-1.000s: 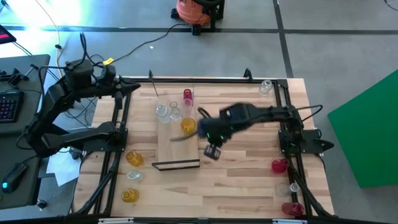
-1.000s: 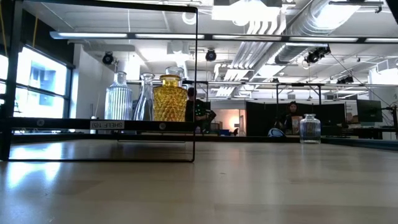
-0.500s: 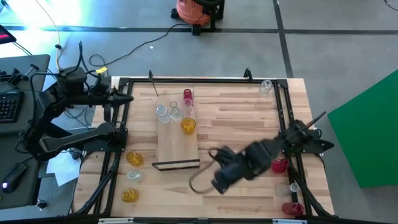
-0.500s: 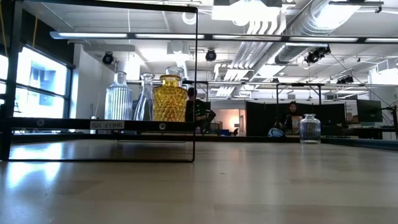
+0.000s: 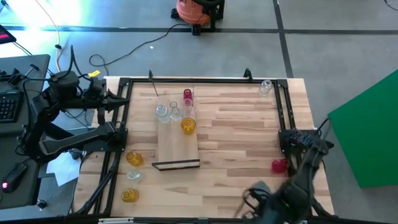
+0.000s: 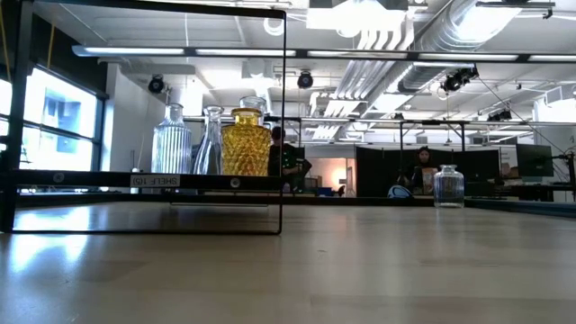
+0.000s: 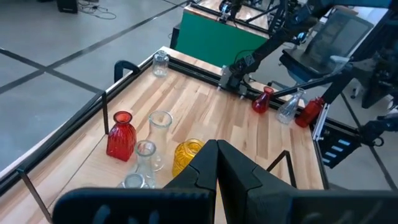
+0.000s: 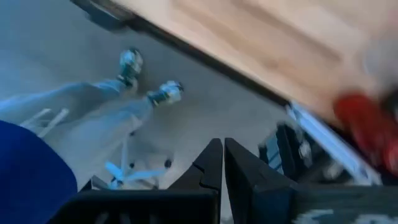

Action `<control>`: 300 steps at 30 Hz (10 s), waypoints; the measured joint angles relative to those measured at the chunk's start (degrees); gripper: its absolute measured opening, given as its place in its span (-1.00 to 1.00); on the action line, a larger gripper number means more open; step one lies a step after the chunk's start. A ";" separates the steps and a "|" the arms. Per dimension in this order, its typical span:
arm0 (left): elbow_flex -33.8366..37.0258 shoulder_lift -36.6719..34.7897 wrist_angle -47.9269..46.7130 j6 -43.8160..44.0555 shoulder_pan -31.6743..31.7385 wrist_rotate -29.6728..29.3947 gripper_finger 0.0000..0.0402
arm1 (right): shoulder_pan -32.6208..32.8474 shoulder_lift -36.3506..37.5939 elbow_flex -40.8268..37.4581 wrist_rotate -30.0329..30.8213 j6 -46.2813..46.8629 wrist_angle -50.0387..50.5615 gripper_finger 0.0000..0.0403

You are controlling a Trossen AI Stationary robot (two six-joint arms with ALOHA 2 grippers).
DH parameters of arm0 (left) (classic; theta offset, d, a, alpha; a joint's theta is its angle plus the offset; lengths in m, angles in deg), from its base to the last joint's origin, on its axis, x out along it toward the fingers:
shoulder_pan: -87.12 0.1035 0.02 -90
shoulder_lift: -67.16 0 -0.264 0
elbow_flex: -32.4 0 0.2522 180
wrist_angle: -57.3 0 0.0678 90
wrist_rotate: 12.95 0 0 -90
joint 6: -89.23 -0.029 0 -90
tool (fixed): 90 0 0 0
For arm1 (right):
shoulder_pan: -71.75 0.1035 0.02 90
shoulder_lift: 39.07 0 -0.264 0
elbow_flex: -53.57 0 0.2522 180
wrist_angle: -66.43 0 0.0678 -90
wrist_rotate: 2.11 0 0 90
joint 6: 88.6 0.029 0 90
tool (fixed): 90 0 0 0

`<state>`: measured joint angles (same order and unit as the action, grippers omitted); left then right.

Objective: Sort vases onto shelf
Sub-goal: Put the bottom red vase on the shelf

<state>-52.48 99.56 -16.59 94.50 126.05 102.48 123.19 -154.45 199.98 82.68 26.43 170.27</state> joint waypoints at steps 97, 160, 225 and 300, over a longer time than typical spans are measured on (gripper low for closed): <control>0.02 0.20 0.04 17.13 0.04 -0.55 -1.00 | 14.99 8.80 -43.48 -14.51 11.10 -15.44 -0.48; 0.02 0.21 0.02 15.06 0.03 -0.52 -1.00 | 3.73 10.50 -37.88 9.07 0.04 -19.06 -1.00; 0.02 -6.86 -17.91 -2.18 0.02 -0.50 -1.00 | -46.98 10.72 -18.63 3.25 -61.09 -12.93 -1.00; 13.31 29.73 27.45 10.70 0.15 -7.48 -1.00 | -81.53 -8.96 -0.38 -32.04 -109.53 -44.30 -1.00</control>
<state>-39.16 129.28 10.85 105.20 126.21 95.00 41.66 -163.41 199.60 50.64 -83.10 125.97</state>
